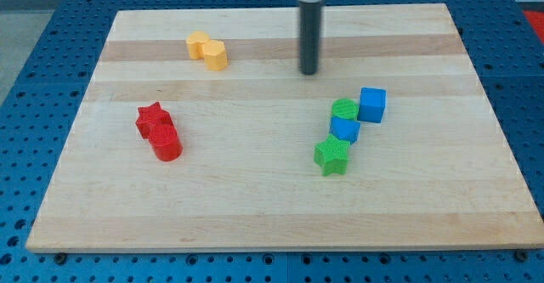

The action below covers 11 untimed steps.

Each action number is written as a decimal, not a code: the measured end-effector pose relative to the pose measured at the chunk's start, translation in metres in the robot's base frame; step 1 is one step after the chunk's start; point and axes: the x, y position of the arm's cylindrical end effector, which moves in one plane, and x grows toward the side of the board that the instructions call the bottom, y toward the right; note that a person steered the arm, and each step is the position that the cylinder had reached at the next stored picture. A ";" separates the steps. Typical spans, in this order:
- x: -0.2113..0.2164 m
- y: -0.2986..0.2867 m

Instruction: Slide the blue cube towards the top center of the board

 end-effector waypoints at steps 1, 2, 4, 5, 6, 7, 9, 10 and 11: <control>0.021 0.085; 0.050 0.145; 0.094 0.168; 0.113 0.159; 0.123 0.138; 0.121 0.099; 0.076 0.043; 0.050 0.020; 0.045 0.017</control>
